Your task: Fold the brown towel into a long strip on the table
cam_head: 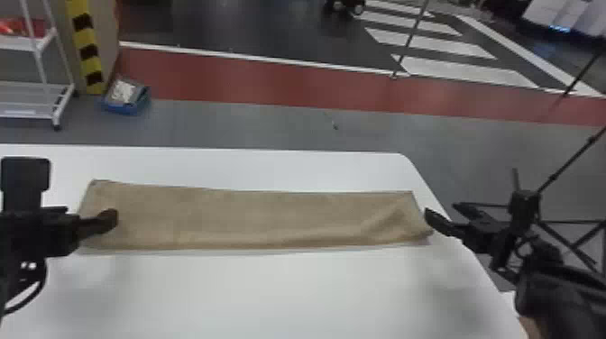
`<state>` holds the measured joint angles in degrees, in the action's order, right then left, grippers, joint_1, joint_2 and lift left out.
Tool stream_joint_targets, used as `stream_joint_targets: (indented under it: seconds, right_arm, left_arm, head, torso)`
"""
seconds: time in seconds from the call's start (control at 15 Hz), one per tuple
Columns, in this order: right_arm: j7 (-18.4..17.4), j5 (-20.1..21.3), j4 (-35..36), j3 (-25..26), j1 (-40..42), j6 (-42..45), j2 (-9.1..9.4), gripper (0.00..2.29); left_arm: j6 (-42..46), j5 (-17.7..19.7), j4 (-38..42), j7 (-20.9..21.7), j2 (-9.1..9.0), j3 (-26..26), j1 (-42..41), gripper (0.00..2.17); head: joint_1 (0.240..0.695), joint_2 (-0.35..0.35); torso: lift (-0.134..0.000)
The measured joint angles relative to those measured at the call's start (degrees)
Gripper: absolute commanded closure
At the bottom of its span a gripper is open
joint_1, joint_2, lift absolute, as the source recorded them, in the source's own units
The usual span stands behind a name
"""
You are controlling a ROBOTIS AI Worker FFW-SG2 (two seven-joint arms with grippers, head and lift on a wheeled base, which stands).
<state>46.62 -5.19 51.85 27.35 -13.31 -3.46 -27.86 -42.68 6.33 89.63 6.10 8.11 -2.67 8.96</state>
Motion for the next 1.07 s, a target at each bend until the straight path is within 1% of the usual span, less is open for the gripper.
stream_joint_targets:
  seconds: [0.07, 0.13, 0.2, 0.4, 0.53, 0.67, 0.8, 0.93, 1.0, 1.07]
  right_arm:
    - [0.04, -0.14, 0.01, 0.02, 0.07, 0.11, 0.0, 0.05]
    - [0.08, -0.47, 0.08, 0.02, 0.12, 0.14, 0.0, 0.05]
    - [0.13, -0.81, 0.22, 0.01, 0.23, 0.15, 0.0, 0.05]
    - [0.14, -1.16, 0.42, 0.05, 0.44, 0.16, -0.01, 0.05]
    - [0.12, -1.22, 0.43, 0.14, 0.44, 0.16, -0.03, 0.05]
    - [0.13, -1.26, 0.43, 0.24, 0.44, 0.16, -0.02, 0.05]
    - [0.14, -1.66, 0.44, 0.25, 0.52, 0.29, -0.02, 0.05]
    - [0.14, -2.08, 0.45, 0.24, 0.63, 0.76, -0.03, 0.05]
    - [0.14, -2.12, 0.45, 0.2, 0.65, 0.92, -0.05, 0.05]
    - [0.14, -2.14, 0.45, 0.1, 0.66, 1.02, -0.08, 0.05]
  left_arm:
    - [-1.03, -0.62, -0.19, -0.02, 0.0, -0.16, 0.18, 0.6]
    - [-1.48, -0.94, -0.31, 0.0, 0.02, -0.2, 0.23, 0.93]
    - [-1.92, -1.13, -0.37, 0.04, 0.04, -0.22, 0.27, 1.34]
    - [-4.25, -1.33, 0.44, 0.97, 0.08, -0.15, 0.3, 1.62]
    - [-5.13, -1.55, 1.65, 1.82, 0.13, 0.31, -0.19, 1.62]
    - [-6.04, -1.69, 2.95, 1.76, 0.15, 1.44, -1.0, 1.62]
    - [-6.71, -1.92, 4.15, 1.73, 0.27, 3.76, -2.06, 1.62]
    - [-6.94, -2.01, 4.74, 1.75, 1.04, 6.77, -2.93, 1.61]
    - [-6.99, -2.02, 4.91, 1.76, 1.56, 7.86, -3.19, 1.55]
    - [-7.03, -2.03, 5.06, 1.67, 2.16, 8.78, -3.35, 1.34]
  head:
    - [0.695, -0.307]
    - [0.695, -0.306]
    - [0.695, -0.305]
    - [0.695, -0.306]
    - [0.695, -0.309]
    - [0.695, -0.304]
    - [0.695, -0.292]
    - [0.695, -0.259]
    - [0.695, -0.246]
    - [0.695, -0.234]
  torso:
    - [-0.11]
    - [-0.11]
    - [-0.11]
    - [-0.11]
    - [-0.11]
    - [-0.11]
    - [-0.11]
    - [-0.11]
    - [-0.11]
    - [-0.11]
